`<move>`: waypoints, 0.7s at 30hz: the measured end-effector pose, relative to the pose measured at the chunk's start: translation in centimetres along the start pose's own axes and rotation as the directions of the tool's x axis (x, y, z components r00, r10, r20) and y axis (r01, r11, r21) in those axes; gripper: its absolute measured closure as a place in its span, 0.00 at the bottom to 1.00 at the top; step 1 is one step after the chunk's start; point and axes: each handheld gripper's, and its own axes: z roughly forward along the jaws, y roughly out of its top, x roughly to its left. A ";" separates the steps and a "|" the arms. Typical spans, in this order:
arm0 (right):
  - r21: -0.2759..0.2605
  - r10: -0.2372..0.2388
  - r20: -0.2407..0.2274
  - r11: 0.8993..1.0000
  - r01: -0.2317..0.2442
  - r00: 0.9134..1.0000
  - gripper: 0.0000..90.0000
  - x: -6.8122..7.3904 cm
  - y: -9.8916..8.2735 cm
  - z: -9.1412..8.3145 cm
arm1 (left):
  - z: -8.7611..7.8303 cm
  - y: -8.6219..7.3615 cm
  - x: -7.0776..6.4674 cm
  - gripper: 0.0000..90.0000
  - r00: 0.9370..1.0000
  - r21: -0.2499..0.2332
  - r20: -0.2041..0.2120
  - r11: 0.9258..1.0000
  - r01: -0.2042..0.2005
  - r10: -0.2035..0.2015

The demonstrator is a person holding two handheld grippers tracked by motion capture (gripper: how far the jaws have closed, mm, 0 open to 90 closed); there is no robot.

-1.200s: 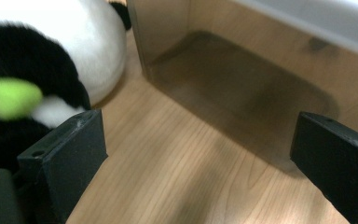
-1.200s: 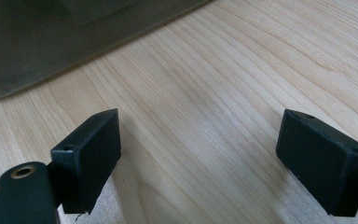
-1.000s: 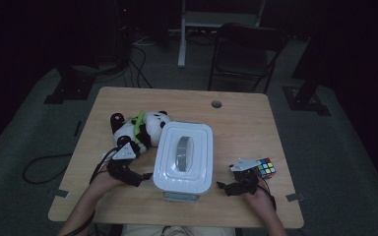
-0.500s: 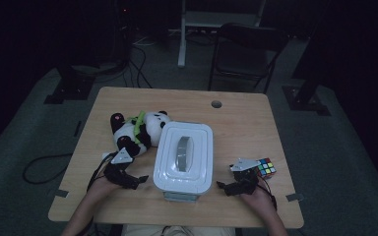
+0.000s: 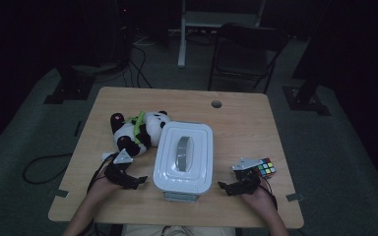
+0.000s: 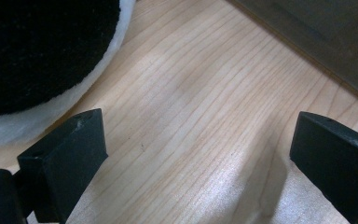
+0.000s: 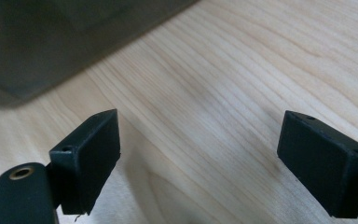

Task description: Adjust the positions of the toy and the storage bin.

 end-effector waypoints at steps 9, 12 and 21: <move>-0.098 0.041 0.019 0.994 -0.039 0.999 0.14 -0.4 2.2 -2.9 | 0.3 -0.1 -0.3 0.05 0.997 0.012 -0.061 0.999 -0.042 0.043; -0.136 0.057 0.033 0.989 -0.052 0.998 0.14 -0.7 3.2 -4.0 | 0.3 -0.1 -0.3 0.05 0.997 0.012 -0.062 0.999 -0.040 0.041; -0.246 0.048 0.033 0.969 -0.038 0.998 0.14 -0.2 7.6 -7.1 | 0.3 -0.1 -0.4 0.05 0.997 0.012 -0.064 0.999 -0.039 0.039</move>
